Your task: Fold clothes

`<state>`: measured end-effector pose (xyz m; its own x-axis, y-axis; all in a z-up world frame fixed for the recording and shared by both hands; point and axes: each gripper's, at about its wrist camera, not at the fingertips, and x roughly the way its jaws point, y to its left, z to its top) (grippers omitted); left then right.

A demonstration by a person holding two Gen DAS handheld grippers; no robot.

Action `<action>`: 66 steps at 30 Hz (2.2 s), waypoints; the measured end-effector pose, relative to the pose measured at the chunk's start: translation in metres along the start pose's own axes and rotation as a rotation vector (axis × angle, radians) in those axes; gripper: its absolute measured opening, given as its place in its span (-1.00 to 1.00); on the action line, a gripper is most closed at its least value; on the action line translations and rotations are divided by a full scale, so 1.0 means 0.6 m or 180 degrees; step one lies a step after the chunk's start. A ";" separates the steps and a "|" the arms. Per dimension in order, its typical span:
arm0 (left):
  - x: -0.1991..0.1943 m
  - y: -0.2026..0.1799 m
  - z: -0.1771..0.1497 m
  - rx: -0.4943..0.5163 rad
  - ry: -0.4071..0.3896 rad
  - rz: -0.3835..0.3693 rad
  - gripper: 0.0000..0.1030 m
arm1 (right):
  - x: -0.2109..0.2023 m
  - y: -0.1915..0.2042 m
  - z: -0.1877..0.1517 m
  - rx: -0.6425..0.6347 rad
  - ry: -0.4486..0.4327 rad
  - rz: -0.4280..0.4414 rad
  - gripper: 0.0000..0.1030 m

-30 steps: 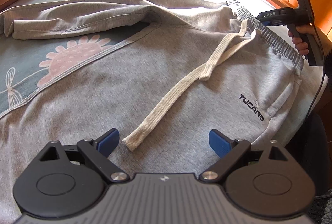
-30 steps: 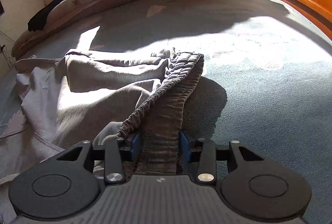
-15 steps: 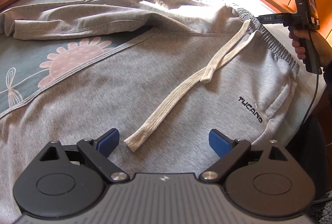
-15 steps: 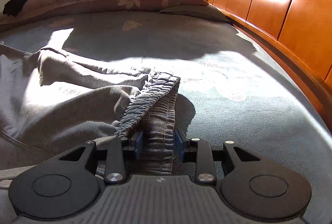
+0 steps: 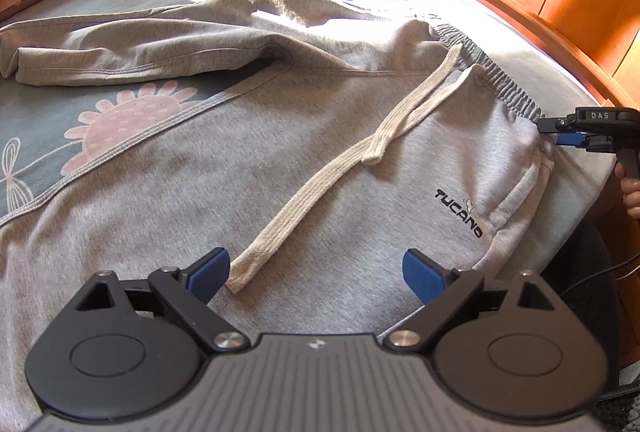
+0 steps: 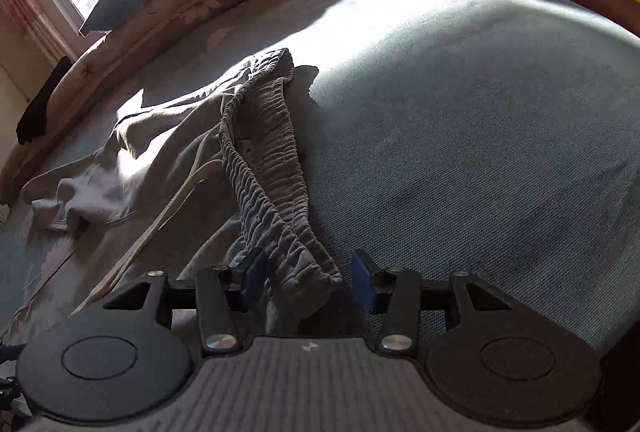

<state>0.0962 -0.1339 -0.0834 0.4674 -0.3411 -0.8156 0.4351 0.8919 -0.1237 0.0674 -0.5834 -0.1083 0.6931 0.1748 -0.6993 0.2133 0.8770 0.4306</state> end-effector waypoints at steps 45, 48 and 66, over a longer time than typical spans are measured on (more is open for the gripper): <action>0.009 -0.029 -0.017 0.0187 0.0047 -0.0241 0.81 | -0.015 0.246 -0.126 -0.1381 0.0251 0.0030 0.03; 0.017 -0.037 -0.042 0.0270 0.0172 -0.0230 0.82 | -0.010 0.259 -0.153 -0.1518 0.0361 0.0043 0.08; -0.015 -0.010 -0.093 0.0317 0.0177 -0.0086 0.88 | 0.025 0.351 -0.201 -0.1979 0.0437 0.0028 0.52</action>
<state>0.0460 -0.1197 -0.1068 0.4124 -0.3451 -0.8431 0.5225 0.8477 -0.0914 0.0394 -0.3423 -0.0970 0.5897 0.2029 -0.7818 -0.2603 0.9640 0.0538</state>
